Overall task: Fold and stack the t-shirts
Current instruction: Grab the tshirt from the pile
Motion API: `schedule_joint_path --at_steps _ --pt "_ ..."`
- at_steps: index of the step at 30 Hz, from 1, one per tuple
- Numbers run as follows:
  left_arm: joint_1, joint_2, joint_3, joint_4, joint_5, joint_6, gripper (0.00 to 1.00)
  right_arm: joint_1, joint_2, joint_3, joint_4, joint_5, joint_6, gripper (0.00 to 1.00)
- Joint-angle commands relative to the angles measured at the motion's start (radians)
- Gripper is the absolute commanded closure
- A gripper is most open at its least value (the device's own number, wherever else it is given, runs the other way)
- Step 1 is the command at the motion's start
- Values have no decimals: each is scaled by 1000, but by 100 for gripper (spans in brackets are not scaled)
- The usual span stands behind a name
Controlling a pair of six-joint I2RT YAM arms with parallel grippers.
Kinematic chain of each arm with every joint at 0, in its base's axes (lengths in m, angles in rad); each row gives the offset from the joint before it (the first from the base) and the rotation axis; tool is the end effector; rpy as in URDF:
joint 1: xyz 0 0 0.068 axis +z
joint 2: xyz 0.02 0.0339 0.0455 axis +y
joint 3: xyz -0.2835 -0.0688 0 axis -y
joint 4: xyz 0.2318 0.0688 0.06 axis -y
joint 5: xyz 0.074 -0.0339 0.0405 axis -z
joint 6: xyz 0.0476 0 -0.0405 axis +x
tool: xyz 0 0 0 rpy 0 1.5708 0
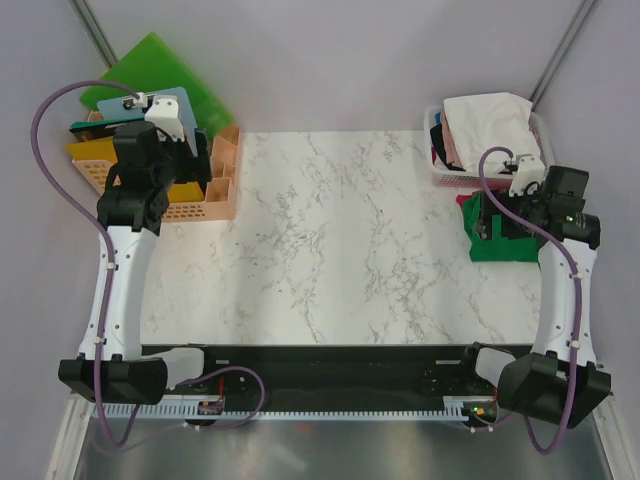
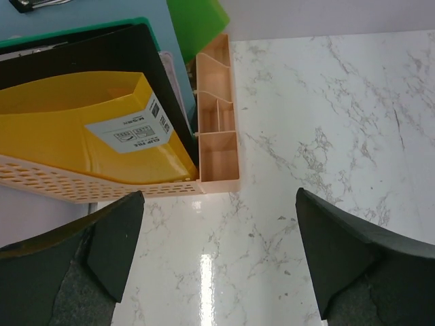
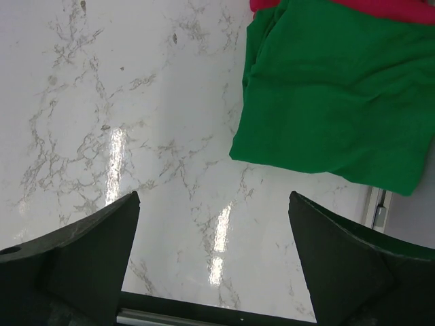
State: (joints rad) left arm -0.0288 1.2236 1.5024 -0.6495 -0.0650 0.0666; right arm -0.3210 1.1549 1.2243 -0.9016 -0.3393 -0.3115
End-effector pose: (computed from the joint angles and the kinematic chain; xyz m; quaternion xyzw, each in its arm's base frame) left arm 0.2431 -0.0039 0.4575 0.0210 0.8248 0.0375 0.5638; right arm 0.2067 -0.0520 0.3609 -0.0566 0.9195 0.0390 0.3871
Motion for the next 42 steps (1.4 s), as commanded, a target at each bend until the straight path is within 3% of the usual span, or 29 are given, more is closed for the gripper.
schedule_joint_path --at_steps 1,3,5,7,10,14,18,21,24,30,35,42 --pt "-3 -21 15 65 56 -42 0 -3 -53 -12 26 13 -29 2" --pt "-3 -61 -33 65 184 -24 0 -3 -80 -23 29 16 -40 2" --pt "-3 -114 -88 50 319 130 0 -3 -107 -35 26 16 -46 2" --pt "-3 -144 -125 30 399 174 0 -3 -127 -43 20 28 -61 2" --pt "-5 -115 -111 -44 465 211 0 -3 -175 -57 -19 52 -92 2" --pt "-5 -24 -51 -257 465 284 0 -3 -185 -42 -149 51 -164 2" --pt "-5 -192 -172 -190 551 299 0 -3 -193 -26 -119 37 -95 2" --pt "-6 -281 -252 -115 506 265 0 -3 -173 21 -2 83 9 2" --pt "-6 -335 -283 -133 459 289 0 -4 -26 157 41 108 61 2" --pt "-6 -395 -340 -164 392 312 0 10 398 501 43 -36 207 7" --pt "-6 -406 -407 -165 425 295 0 65 705 814 6 72 233 8" --pt "-6 -372 -446 -139 415 276 0 94 957 1003 -2 154 207 18"
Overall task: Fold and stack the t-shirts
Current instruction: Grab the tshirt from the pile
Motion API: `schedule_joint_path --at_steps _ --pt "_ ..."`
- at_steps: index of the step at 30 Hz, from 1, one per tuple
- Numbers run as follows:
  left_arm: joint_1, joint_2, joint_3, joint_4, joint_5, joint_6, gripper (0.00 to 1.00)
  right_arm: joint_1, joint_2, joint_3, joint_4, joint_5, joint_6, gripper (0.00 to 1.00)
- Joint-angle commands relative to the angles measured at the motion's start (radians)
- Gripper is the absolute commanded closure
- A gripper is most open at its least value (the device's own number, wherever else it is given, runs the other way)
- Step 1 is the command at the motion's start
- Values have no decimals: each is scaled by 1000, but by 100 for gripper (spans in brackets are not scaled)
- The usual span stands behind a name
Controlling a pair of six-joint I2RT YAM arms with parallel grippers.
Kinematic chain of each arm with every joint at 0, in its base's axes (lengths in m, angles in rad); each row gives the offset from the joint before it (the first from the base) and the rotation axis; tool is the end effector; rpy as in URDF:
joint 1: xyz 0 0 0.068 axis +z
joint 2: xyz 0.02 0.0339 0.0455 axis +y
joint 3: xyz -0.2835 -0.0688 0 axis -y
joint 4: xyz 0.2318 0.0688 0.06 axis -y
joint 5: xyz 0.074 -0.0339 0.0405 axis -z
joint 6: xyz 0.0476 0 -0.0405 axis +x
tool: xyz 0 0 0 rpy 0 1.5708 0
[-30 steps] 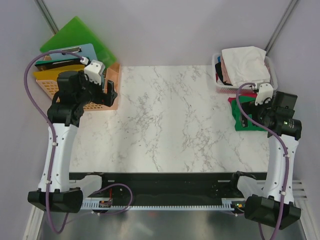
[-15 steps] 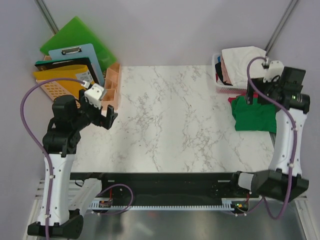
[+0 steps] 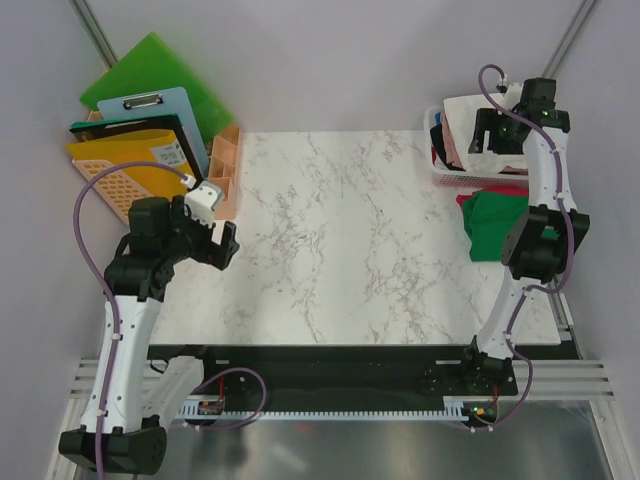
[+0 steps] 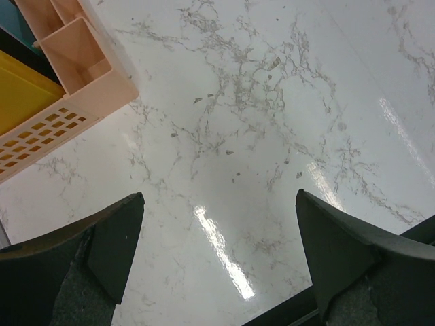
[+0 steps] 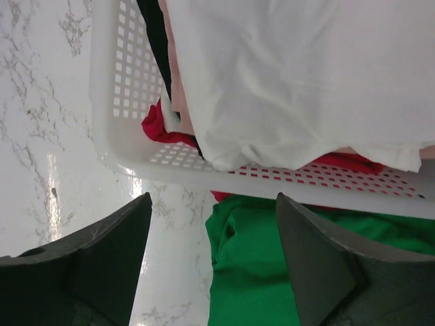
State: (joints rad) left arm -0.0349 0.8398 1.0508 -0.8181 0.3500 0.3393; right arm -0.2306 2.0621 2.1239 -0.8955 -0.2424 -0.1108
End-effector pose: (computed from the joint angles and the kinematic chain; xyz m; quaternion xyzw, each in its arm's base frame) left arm 0.1417 -0.0213 0.3641 0.2416 0.8424 -0.0833 0.4745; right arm 0.4526 -0.0945 0.3487 0.0120 0.9270 0.0504 0.3716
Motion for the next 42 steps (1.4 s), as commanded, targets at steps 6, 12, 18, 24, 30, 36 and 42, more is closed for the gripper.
schedule_joint_path --at_steps 6,12,18,24,30,36,42 --pt "0 67 23 34 41 -52 0 11 200 231 33 124 2 27" --pt "0 53 12 39 24 -65 0 11 302 278 93 118 22 29" --pt "1 59 -9 37 20 -54 0 14 319 228 142 103 36 63" --pt "0 67 -15 37 29 -51 0 14 233 128 204 91 23 100" --pt "0 71 -61 51 38 -34 0 14 -168 -169 375 -20 -36 100" --pt "1 27 -109 66 46 -26 0 14 -630 -404 449 -171 3 100" --pt "1 10 -118 65 55 -28 0 13 -994 -452 449 -235 26 100"
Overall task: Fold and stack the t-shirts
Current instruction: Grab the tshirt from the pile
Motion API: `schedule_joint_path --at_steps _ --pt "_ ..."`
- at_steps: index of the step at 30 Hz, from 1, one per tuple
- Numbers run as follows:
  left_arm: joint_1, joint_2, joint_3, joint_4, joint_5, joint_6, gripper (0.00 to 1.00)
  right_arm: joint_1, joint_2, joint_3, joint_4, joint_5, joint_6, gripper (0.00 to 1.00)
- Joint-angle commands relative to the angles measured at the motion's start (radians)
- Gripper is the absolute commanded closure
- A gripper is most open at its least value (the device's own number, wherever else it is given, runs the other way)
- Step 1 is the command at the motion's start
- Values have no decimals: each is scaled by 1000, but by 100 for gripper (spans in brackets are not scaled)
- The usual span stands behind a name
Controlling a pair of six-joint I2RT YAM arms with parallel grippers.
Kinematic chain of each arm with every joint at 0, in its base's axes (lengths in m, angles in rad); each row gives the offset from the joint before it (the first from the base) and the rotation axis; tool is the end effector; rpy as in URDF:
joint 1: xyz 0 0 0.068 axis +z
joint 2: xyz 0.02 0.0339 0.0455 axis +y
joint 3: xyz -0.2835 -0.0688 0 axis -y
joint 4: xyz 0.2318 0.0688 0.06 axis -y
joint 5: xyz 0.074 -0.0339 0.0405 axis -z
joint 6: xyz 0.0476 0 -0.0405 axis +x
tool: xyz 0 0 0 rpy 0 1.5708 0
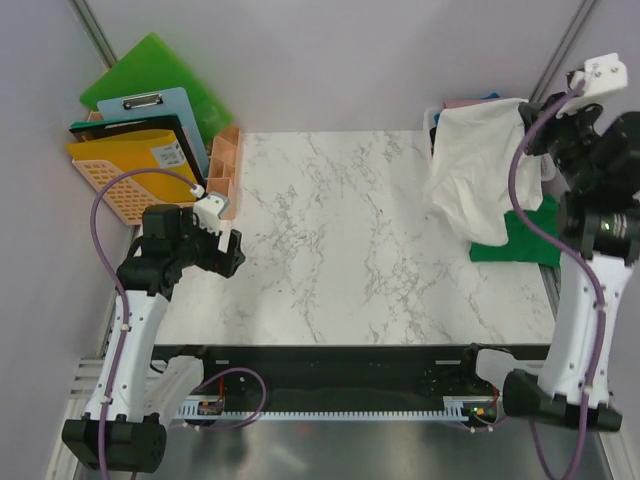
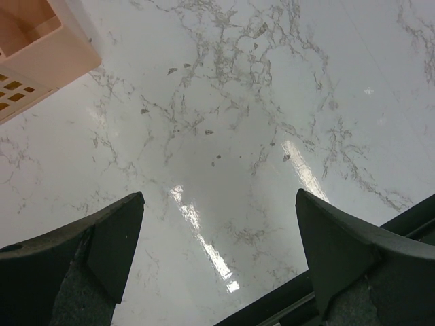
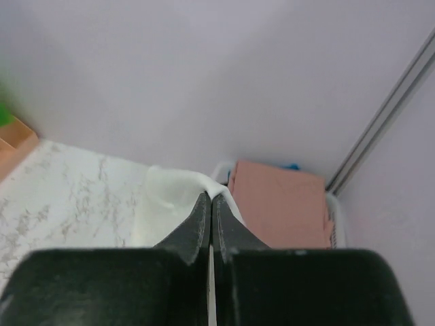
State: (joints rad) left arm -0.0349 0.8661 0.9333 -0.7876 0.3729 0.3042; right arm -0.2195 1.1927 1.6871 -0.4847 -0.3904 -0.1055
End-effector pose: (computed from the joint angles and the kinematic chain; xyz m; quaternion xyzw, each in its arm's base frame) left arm 0.1518 -0.0227 0.3268 0.2264 0.8694 -0.1129 0.4244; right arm 0.2079 -0.0278 0.5409 -0.0983 0.6970 0.0219 0.7099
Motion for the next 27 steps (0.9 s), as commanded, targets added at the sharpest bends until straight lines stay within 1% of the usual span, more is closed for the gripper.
schedule_joint_path --at_steps 1,3,6,10,16,21,27 --pt "1 -15 -1 36 35 4 0 2 -157 -6 38 -88 26 100" --pt "1 -12 2 36 34 6 0 3 -224 5 38 -103 53 100" --pt "1 -18 -1 33 34 4 0 3 -274 13 37 -130 95 100" --pt "1 -45 -20 34 31 7 0 3 -309 19 37 -150 138 100" --pt "1 -61 -24 36 32 7 0 3 -327 34 26 -220 191 100" --pt "1 -59 -19 37 37 4 0 3 -350 -4 3 -258 182 100" --pt "1 -58 -21 39 37 4 0 3 -383 -36 -52 -245 115 100"
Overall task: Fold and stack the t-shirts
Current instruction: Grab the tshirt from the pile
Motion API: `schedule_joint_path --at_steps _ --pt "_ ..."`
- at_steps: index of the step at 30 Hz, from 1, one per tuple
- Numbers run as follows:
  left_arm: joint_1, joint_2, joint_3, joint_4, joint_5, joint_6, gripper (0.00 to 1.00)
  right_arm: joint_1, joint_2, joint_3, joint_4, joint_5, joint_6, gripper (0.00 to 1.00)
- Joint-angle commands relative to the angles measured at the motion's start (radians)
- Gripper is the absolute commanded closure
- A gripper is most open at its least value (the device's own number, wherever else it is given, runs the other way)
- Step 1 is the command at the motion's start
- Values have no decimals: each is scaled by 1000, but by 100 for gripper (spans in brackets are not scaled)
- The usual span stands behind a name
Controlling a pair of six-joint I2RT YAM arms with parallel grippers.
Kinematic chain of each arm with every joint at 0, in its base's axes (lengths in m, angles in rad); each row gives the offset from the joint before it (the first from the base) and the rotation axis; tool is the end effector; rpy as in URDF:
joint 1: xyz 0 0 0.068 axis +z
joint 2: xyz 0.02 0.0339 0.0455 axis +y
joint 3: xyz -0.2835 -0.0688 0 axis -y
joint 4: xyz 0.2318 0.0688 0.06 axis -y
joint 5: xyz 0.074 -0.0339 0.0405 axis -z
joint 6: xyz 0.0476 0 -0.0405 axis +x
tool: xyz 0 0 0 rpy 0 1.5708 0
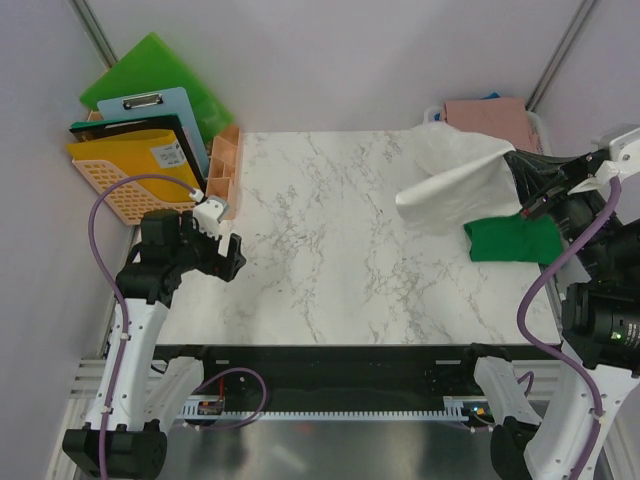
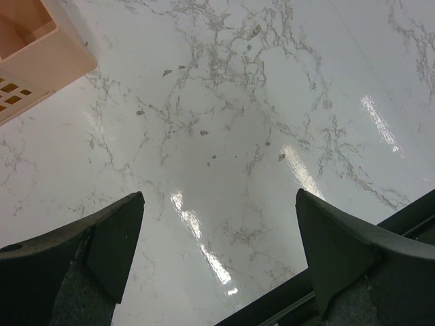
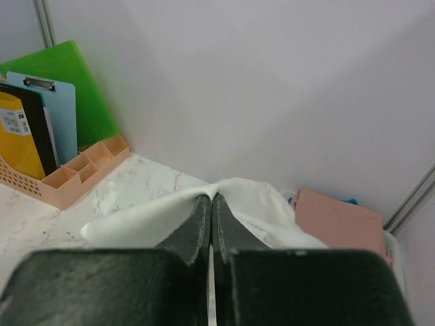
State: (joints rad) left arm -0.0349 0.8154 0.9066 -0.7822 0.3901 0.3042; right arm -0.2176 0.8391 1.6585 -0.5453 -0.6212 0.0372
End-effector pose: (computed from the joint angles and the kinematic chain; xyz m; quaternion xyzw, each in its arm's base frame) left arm 0.1412 -0.0230 0.3255 0.2311 0.8610 -0.1177 0.4375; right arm 0.0582 0.0155 0.5653 -0.1686 0.6013 0.1154 0.7725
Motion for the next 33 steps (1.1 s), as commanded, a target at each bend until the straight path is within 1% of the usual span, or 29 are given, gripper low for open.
schedule_joint_path --at_steps 1,2,6,9,11,13,15,16,17,18,19,20,21,22,25,27,28,29,30,31,32,33 --pt "1 -9 11 32 20 4 0 1 -31 -9 -1 -21 -28 100" --pt "1 -10 9 32 18 6 0 1 -32 -11 -11 -26 -55 100" --pt "1 -16 5 32 16 7 0 1 -40 -19 -22 -38 -53 100" --pt "3 -19 3 34 16 7 0 1 -32 -37 -21 -93 -37 100" --pt "3 -19 3 34 13 6 0 1 -11 -65 -9 -156 22 100" --pt "4 -21 5 34 13 6 0 1 11 -112 22 -169 43 100" --pt "4 -25 5 32 15 3 0 1 63 -131 33 -164 29 100" --pt "6 -25 5 31 15 1 0 1 93 -115 10 -163 -14 100" --pt "6 -25 5 31 16 1 0 1 168 -51 -66 -158 -28 100" --pt "6 -27 8 28 18 4 0 1 211 -10 -112 -140 -69 50" --pt "7 -24 6 27 21 4 0 1 248 29 -154 -124 -107 22" --pt "10 -22 8 27 27 4 0 1 283 70 -180 -111 -150 10" --pt "12 -21 9 26 26 1 0 1 284 73 -177 -85 -169 4" --pt "15 -22 8 26 26 4 0 1 260 69 -162 -49 -178 2" --pt "20 -22 6 26 26 3 0 1 220 72 -179 -16 -229 2" --pt "21 -24 6 24 21 3 0 1 187 89 -275 -17 -294 3" --pt "21 -25 5 24 24 4 0 1 177 95 -325 -52 -330 5" --pt "21 -27 2 26 26 6 0 1 176 102 -455 -70 -371 7" --pt "21 -27 0 24 27 4 0 1 173 100 -519 -81 -454 9" --pt "21 -27 -2 27 30 4 0 1 161 89 -575 -83 -492 11" --pt "21 -28 -3 29 30 4 0 1 147 42 -670 -81 -528 13" --pt "21 -24 -5 31 30 4 0 1 131 11 -709 -75 -601 15"
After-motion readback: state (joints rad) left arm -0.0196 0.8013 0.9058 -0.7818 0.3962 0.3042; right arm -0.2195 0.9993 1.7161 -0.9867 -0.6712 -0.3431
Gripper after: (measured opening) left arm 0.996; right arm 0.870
